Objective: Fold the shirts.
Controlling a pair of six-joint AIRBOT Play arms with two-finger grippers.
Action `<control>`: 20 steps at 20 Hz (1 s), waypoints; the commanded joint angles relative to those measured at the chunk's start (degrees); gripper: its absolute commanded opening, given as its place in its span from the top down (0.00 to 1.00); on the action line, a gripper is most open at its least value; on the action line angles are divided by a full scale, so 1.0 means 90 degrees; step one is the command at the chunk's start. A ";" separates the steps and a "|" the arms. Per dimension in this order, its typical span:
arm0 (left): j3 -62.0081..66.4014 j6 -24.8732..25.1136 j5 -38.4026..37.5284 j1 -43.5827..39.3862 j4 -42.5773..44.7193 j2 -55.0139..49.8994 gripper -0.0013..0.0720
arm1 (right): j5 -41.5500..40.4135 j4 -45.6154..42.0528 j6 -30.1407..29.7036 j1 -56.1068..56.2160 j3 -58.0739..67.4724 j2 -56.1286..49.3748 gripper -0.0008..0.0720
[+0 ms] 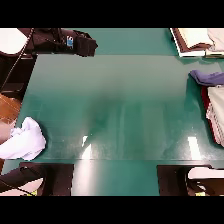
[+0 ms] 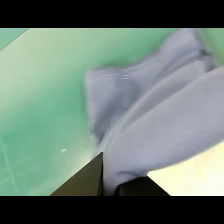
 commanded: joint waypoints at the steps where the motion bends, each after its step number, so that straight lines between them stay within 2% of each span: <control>1: 0.0000 -0.0022 0.0087 -0.0015 -0.0010 -0.0005 0.95 | -0.0056 0.0007 0.0000 -0.0301 0.0240 0.0039 0.97; 5: 0.0000 -0.0022 0.0083 -0.0015 -0.0007 -0.0005 0.95 | 0.0231 -0.0024 0.0005 -0.0304 0.1209 0.0158 0.97; 8: 0.0000 -0.0017 0.0083 -0.0015 0.0019 -0.0005 0.95 | 0.0573 -0.0063 0.0007 -0.0415 0.1214 0.0517 0.97; 14: 0.0000 0.0034 0.0012 -0.0015 0.0027 -0.0005 0.95 | 0.1183 -0.0078 0.0007 -0.1331 -0.0294 0.1673 0.97; 20: 0.0000 0.0034 -0.0068 -0.0015 0.0027 -0.0005 0.95 | 0.1134 -0.1202 -0.0002 -0.2144 -0.2635 0.2783 0.96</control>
